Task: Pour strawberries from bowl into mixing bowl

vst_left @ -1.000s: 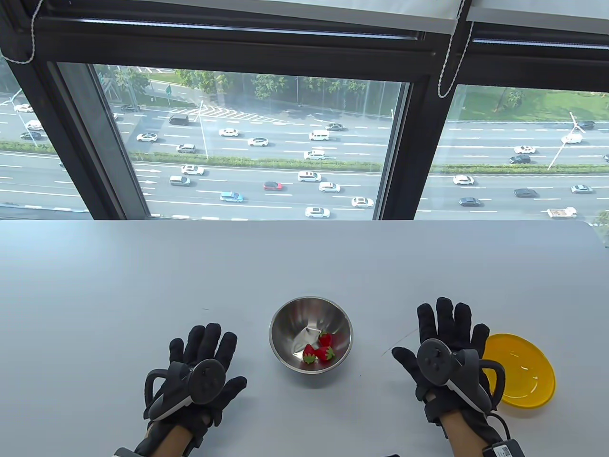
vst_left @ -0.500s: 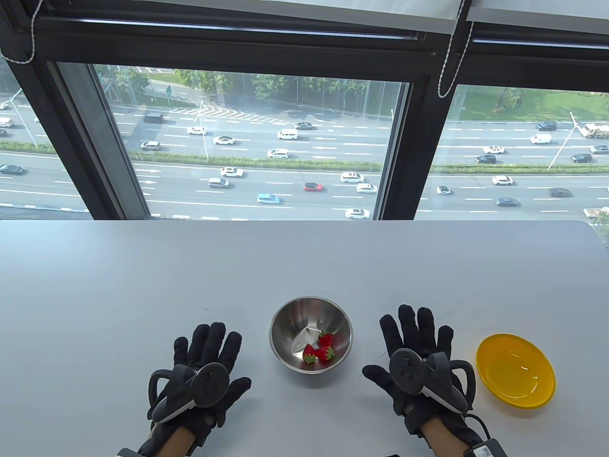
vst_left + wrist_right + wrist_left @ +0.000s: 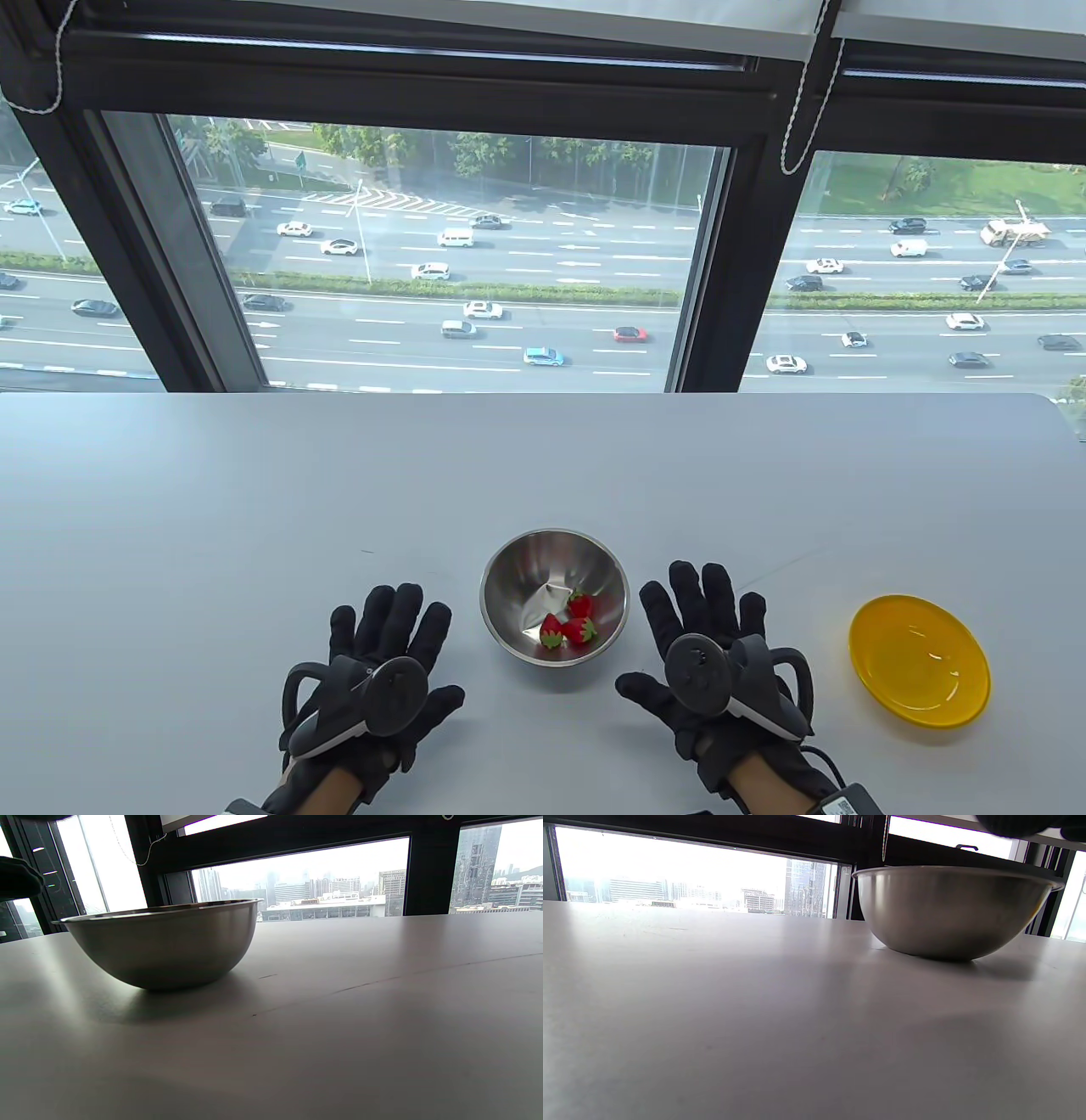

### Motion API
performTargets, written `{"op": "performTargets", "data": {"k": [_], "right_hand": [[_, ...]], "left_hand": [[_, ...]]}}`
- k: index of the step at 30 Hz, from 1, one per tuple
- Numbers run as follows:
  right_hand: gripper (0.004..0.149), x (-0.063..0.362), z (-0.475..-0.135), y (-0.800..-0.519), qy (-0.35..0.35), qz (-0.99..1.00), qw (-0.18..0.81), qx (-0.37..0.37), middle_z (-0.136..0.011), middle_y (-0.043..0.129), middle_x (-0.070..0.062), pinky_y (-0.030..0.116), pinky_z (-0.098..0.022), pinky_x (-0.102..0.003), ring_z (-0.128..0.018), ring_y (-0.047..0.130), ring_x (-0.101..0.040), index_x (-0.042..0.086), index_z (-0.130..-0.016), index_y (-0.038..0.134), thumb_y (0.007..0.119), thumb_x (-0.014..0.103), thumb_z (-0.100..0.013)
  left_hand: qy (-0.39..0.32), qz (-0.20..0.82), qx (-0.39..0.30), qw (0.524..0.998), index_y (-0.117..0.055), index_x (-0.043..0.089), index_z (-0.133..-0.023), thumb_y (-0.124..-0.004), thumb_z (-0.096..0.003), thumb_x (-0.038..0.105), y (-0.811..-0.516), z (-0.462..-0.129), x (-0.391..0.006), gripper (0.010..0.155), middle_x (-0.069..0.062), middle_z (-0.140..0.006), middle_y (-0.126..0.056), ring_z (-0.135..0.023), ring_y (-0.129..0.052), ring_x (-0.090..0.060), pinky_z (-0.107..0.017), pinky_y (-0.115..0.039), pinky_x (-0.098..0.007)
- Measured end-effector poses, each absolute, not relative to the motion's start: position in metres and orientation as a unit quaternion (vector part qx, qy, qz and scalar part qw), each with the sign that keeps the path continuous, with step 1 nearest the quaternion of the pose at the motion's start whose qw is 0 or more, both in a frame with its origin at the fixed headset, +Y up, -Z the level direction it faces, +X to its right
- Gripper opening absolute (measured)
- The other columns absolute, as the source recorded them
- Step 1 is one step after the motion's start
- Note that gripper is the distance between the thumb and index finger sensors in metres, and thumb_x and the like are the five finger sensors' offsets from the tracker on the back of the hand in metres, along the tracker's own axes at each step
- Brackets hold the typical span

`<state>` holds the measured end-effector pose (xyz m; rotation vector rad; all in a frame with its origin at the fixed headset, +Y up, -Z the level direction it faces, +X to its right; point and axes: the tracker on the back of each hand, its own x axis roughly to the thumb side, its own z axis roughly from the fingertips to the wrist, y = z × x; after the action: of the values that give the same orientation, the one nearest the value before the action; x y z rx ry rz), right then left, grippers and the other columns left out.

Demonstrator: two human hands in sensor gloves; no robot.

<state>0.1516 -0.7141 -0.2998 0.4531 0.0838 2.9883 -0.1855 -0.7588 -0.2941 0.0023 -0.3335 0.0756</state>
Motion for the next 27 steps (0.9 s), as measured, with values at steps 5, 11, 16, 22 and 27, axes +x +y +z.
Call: {"op": "performTargets", "data": {"k": [5,11,16,22,27], "right_hand": [[0.093,0.146,-0.297,-0.716,0.038,0.984,0.067,0.161,-0.113,-0.004,-0.005,0.015,-0.069,-0.076,-0.106,0.003,-0.045,0.033,-0.107,0.016,0.059,0.074,-0.035],[0.093,0.14,-0.295,-0.717,0.047,0.982,0.07,0.171,-0.113,-0.004,-0.006,0.015,-0.069,-0.076,-0.107,0.003,-0.045,0.032,-0.107,0.016,0.059,0.074,-0.035],[0.093,0.137,-0.293,-0.716,0.048,0.98,0.073,0.178,-0.113,-0.004,-0.006,0.015,-0.069,-0.076,-0.107,0.003,-0.045,0.032,-0.107,0.017,0.059,0.074,-0.036],[0.093,0.134,-0.292,-0.718,0.057,0.978,0.078,0.185,-0.113,-0.004,-0.006,0.015,-0.069,-0.076,-0.107,0.004,-0.045,0.032,-0.107,0.017,0.06,0.074,-0.036],[0.093,0.133,-0.292,-0.719,0.064,0.976,0.082,0.191,-0.113,-0.004,-0.006,0.015,-0.069,-0.076,-0.106,0.004,-0.045,0.031,-0.107,0.017,0.06,0.074,-0.036]], "left_hand": [[-0.174,0.036,0.0,0.984,-0.026,0.031,-0.111,-0.061,-0.0387,0.071,-0.759,-0.293,-0.181,0.09,-0.007,-0.119,-0.009,-0.112,-0.017,-0.043,-0.071,-0.015,-0.073],[-0.177,0.044,-0.001,0.983,-0.026,0.031,-0.111,-0.061,-0.0385,0.071,-0.759,-0.292,-0.179,0.09,-0.007,-0.119,-0.009,-0.112,-0.017,-0.043,-0.07,-0.015,-0.073],[-0.18,0.062,-0.007,0.982,-0.026,0.031,-0.11,-0.062,-0.0386,0.071,-0.76,-0.292,-0.178,0.09,-0.007,-0.119,-0.009,-0.111,-0.017,-0.043,-0.07,-0.015,-0.073],[-0.18,0.075,-0.017,0.981,-0.026,0.03,-0.111,-0.062,-0.0387,0.071,-0.761,-0.292,-0.175,0.09,-0.007,-0.119,-0.009,-0.112,-0.017,-0.043,-0.07,-0.015,-0.073],[-0.179,0.076,-0.021,0.981,-0.026,0.03,-0.111,-0.062,-0.0389,0.071,-0.762,-0.292,-0.174,0.09,-0.007,-0.119,-0.01,-0.111,-0.017,-0.043,-0.07,-0.015,-0.073]]}}
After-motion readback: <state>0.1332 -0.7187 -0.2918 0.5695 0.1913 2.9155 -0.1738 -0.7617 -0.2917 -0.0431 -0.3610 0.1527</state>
